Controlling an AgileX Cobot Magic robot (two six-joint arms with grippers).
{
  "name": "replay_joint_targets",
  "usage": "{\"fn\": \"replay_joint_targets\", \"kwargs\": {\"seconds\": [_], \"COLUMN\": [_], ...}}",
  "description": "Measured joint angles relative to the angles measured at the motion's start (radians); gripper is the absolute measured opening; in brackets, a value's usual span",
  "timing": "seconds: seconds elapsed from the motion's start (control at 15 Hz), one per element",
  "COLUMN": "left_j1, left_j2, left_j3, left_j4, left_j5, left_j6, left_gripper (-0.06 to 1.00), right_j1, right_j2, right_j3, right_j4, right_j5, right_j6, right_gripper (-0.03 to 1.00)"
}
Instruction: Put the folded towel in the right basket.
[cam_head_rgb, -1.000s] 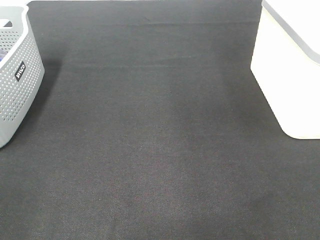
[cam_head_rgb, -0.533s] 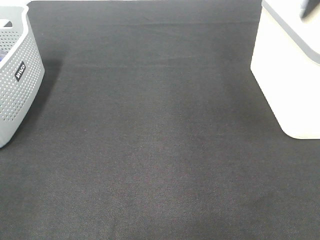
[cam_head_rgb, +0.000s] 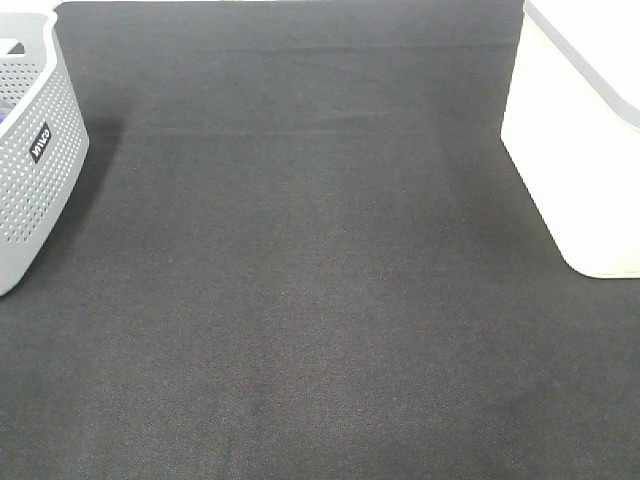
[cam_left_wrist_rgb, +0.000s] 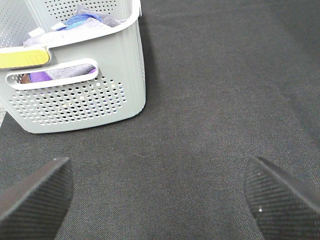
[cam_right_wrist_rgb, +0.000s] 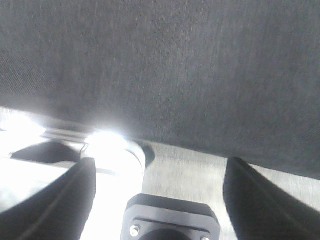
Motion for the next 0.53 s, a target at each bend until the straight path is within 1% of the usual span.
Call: {"fn": "replay_joint_targets", "kwargs": {"seconds": [0.07, 0.2, 0.4, 0.53], "left_j1": [0.0, 0.0, 0.0, 0.0], "left_j2": [0.0, 0.0, 0.0, 0.0], "left_j3": [0.0, 0.0, 0.0, 0.0], "left_j4": [0.0, 0.0, 0.0, 0.0], "left_j5": [0.0, 0.0, 0.0, 0.0], "left_j6": [0.0, 0.0, 0.0, 0.0], "left_gripper": [0.88, 0.88, 0.88, 0.88], "right_j1": [0.0, 0.0, 0.0, 0.0], "right_j2": [-0.089, -0.275, -0.531, -0.654], "right_j3": [0.024, 0.032, 0.045, 0.045], "right_j4": [0.0, 0.0, 0.0, 0.0], "right_j5": [-0.029, -0.055, -0.064, -0.064], "right_j6": [-0.009, -0.039, -0.063, -0.072], "right_gripper": [0.68, 0.68, 0.68, 0.68]}}
